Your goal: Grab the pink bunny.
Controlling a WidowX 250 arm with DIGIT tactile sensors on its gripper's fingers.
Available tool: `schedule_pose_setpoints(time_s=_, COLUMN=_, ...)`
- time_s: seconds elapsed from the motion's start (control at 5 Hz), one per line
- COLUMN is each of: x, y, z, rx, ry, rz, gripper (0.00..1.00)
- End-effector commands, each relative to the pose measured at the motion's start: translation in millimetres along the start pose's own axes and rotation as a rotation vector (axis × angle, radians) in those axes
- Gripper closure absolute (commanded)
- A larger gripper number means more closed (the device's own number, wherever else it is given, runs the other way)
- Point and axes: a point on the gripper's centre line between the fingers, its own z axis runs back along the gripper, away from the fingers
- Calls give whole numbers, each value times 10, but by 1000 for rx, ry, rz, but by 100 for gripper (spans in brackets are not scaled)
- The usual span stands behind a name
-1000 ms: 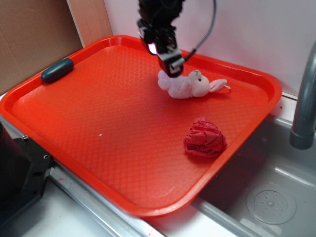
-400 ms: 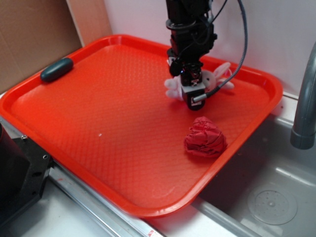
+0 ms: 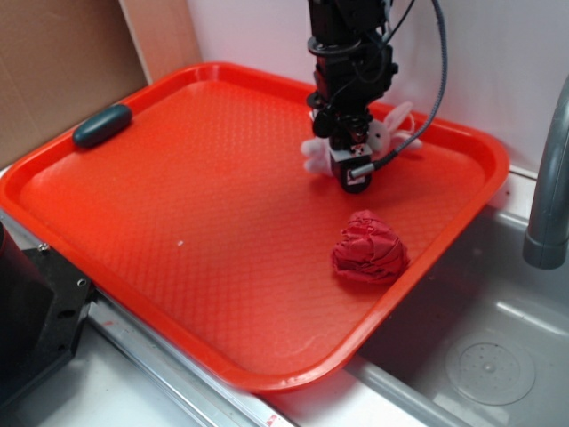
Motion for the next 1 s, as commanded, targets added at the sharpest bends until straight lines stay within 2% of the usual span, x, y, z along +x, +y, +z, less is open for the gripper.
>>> schedule_pose_setpoints(time_s=0.0, x=-268, y=87, z=928, rx=93, ry=-118, rz=192, gripper=100)
schedule_pose_setpoints(time_s=0.4, x=-947, y=98, z=1397, rx=-19, ry=-160, rz=449, gripper=100)
schedule_pose_setpoints(time_s=0.8, x=-1386, y=-173, z=1395, rx=-66, ry=-175, rz=555, gripper=100)
